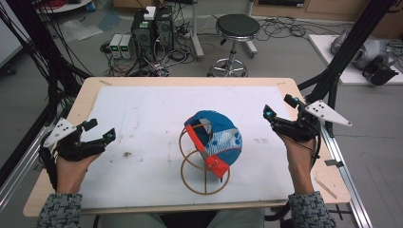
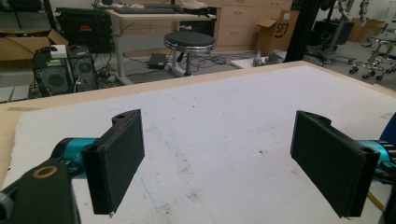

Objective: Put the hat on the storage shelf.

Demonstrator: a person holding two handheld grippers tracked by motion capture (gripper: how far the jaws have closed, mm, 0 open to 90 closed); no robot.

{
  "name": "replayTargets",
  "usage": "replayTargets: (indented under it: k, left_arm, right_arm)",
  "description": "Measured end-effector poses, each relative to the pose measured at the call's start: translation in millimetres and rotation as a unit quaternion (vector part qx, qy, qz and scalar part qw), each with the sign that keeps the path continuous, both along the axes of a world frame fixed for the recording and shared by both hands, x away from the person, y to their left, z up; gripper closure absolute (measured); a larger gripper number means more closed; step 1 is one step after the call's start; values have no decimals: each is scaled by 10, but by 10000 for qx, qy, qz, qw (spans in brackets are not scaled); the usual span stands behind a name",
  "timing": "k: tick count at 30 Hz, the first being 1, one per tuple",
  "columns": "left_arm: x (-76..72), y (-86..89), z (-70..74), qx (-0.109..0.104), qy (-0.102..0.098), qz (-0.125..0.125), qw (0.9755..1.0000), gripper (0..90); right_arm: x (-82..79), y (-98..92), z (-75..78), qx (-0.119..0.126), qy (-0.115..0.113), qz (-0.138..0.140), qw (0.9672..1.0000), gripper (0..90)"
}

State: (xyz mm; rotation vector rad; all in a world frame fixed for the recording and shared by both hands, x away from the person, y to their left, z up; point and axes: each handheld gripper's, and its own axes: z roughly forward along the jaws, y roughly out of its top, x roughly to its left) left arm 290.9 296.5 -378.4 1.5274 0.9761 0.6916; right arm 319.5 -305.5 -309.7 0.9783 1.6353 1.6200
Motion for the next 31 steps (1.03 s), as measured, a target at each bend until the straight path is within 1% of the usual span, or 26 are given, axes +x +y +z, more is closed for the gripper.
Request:
replayTargets:
  k: [1, 2, 3, 4, 5, 6, 7, 8, 9, 10, 11, 12, 15, 16, 22, 25, 30, 31]
  left_arm:
    - [1, 0, -3, 7, 6, -3, 10000, 178]
    - [4, -4, -8, 0, 5, 5, 10000, 178]
    - [7, -7, -13, -5, 14, 4, 10000, 178]
    - [8, -5, -18, 15, 27, -1, 10000, 178]
    - [12, -4, -26, 18, 29, 14, 10000, 178]
    - [14, -1, -30, 21, 32, 21, 10000, 178]
    - [19, 2, -39, 2, 39, 32, 10000, 178]
    - [20, 4, -43, 0, 46, 43, 10000, 178]
    - [23, 7, -52, -4, 56, 49, 10000, 178]
    - [26, 9, -56, -4, 62, 51, 10000, 178]
    - [31, 12, -64, 3, 73, 48, 10000, 178]
    - [35, 11, -71, 4, 77, 56, 10000, 178]
    - [48, 10, -98, 3, 119, 71, 9999, 178]
    - [53, 14, -106, 23, 132, 69, 9999, 177]
    - [71, 9, -134, 18, 169, 80, 9998, 177]
    - [80, 1, -149, 16, 179, 73, 9998, 178]
    - [104, -3, -198, 51, 275, 81, 9996, 177]
    - [114, 4, -214, 77, 338, 115, 9993, 178]
  right_arm:
    - [16, -20, -44, 16, 24, -3, 10000, 121]
    - [40, -38, -76, 13, 137, -15, 9999, 115]
    - [40, -38, -76, 13, 137, -15, 9999, 115]
    - [55, -55, -109, 24, 213, -34, 9998, 116]
    - [74, -88, -202, 84, 260, -116, 9996, 116]
    - [74, -88, -202, 84, 260, -116, 9996, 116]
    - [83, -98, -238, 88, 304, -124, 9994, 116]
    - [107, -123, -340, 43, 442, -133, 9989, 116]
    - [107, -123, -340, 43, 442, -133, 9989, 116]
    - [112, -139, -405, 31, 515, -167, 9985, 116]
    - [130, -165, -499, 22, 656, -210, 9976, 116]
    - [130, -165, -499, 22, 656, -210, 9976, 116]
    - [138, -193, -600, -94, 779, -293, 9965, 116]
    - [143, -200, -644, -169, 873, -335, 9955, 116]
    - [150, -194, -675, -229, 880, -330, 9953, 116]
    - [145, -192, -673, -216, 889, -314, 9953, 116]
    - [145, -211, -683, -244, 881, -340, 9952, 116]
    - [151, -220, -707, -323, 921, -367, 9946, 115]
